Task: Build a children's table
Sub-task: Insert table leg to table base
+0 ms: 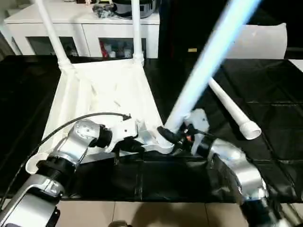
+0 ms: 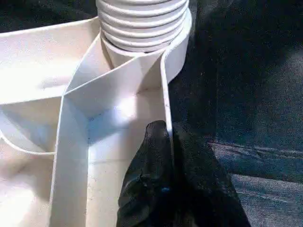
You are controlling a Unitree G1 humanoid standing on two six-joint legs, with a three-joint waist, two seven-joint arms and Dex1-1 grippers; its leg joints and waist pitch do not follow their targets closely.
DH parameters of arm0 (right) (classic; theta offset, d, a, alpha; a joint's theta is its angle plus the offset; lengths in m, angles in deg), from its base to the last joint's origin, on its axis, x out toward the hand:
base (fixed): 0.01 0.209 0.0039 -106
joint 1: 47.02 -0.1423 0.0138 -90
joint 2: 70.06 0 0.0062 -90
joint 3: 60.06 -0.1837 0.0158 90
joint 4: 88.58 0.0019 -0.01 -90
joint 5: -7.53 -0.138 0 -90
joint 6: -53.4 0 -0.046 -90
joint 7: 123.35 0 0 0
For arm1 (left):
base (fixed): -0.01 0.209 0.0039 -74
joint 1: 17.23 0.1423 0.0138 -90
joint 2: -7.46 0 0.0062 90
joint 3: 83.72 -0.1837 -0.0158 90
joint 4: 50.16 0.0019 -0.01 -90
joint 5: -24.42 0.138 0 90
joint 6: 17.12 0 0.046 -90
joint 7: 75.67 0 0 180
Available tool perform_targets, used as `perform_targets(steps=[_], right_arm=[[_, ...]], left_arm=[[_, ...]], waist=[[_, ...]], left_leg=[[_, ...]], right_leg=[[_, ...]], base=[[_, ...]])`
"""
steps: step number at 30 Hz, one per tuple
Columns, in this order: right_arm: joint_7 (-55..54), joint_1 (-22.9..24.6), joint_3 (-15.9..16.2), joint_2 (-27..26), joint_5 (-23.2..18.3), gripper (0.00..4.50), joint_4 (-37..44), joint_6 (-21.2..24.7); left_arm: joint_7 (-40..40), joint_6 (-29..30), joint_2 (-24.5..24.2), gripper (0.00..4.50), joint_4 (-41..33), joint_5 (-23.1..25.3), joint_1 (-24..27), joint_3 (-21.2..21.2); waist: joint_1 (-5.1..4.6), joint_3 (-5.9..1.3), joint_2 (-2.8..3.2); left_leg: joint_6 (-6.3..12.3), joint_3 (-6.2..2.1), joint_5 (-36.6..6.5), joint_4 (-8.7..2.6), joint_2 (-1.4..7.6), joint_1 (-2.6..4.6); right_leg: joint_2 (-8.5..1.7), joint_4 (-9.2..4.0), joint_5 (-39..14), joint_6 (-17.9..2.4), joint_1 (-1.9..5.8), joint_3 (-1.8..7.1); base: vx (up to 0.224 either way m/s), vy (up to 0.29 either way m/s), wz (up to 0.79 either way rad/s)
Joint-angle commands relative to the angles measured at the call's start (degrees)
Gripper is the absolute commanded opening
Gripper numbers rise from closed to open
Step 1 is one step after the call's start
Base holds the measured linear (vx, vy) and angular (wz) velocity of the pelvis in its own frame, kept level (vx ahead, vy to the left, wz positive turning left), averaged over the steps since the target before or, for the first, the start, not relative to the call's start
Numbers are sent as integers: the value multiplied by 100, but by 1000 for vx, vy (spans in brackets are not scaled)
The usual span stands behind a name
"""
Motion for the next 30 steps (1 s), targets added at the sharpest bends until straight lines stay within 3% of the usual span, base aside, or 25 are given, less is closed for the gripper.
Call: perform_targets(steps=[1,5,8,13,14,19,20,21,22,24,27,28,30], right_arm=[[297,23,302,121,209,188,-540,275],[755,-156,469,193,119,188,-731,465],[1134,-212,670,262,123,188,-758,590],[1438,-222,908,328,99,188,-656,745],[1469,-223,932,315,93,188,-638,773],[1345,-195,899,269,204,188,-669,703],[1288,-179,864,237,207,188,-655,711],[1247,-167,839,217,207,188,-642,719],[1145,-172,805,170,232,188,-671,685],[1012,-178,762,106,266,188,-723,642],[811,-183,694,-7,290,188,-776,632],[657,-195,648,-76,322,188,-815,621],[447,-220,576,-161,363,188,-878,594]], left_arm=[[162,-300,-119,0,-29,212,-233,-135],[333,-489,-97,0,68,220,-368,-197],[454,-655,-32,0,275,256,-592,-226],[470,-856,75,0,673,366,-976,-264],[453,-890,109,0,809,373,-1088,-255],[397,-954,108,0,1048,431,-1173,-216],[381,-958,80,0,1070,444,-1151,-197],[372,-957,62,0,1078,451,-1136,-184],[373,-877,20,0,1033,424,-1079,-150],[364,-800,-43,0,959,408,-996,-119],[300,-691,-102,0,890,379,-903,-42],[228,-530,-120,0,800,328,-830,42],[180,-310,-138,0,653,251,-731,132]], waist=[[-81,-304,82],[-111,-302,63],[-94,-276,98],[-67,-260,81],[-70,-254,104],[-74,-252,101],[-76,-248,85],[-74,-247,111],[-90,-233,77],[-109,-215,111],[-151,-209,83],[-168,-195,110],[-199,-195,108]], left_leg=[[28,-124,-2099,-445,278,101],[49,-125,-2127,-439,272,105],[79,-131,-2087,-462,290,91],[85,-137,-2044,-479,305,75],[79,-136,-2060,-482,308,71],[59,-135,-2012,-491,315,62],[79,-129,-1994,-487,304,61],[77,-134,-2005,-489,307,61],[76,-132,-2032,-497,313,66],[43,-141,-2146,-505,309,78],[27,-150,-2290,-501,295,96],[14,-164,-2330,-508,294,87],[-36,-173,-2407,-502,299,108]], right_leg=[[-557,-567,-3035,-414,184,300],[-551,-596,-3159,-366,190,284],[-541,-574,-2958,-422,183,303],[-558,-537,-2776,-499,201,327],[-555,-538,-2719,-527,201,328],[-567,-494,-2490,-668,224,341],[-576,-503,-2597,-650,226,337],[-583,-506,-2651,-647,225,338],[-576,-526,-2743,-617,214,334],[-585,-554,-2986,-559,192,329],[-583,-585,-3225,-477,178,313],[-597,-595,-3345,-449,179,304],[-611,-601,-3491,-414,155,302]], base=[[0,0,0],[0,0,0],[0,0,0],[0,0,0],[0,0,0],[0,0,0],[0,0,0],[0,0,0],[0,0,0],[0,0,0],[0,0,0],[0,0,0],[0,0,0]])
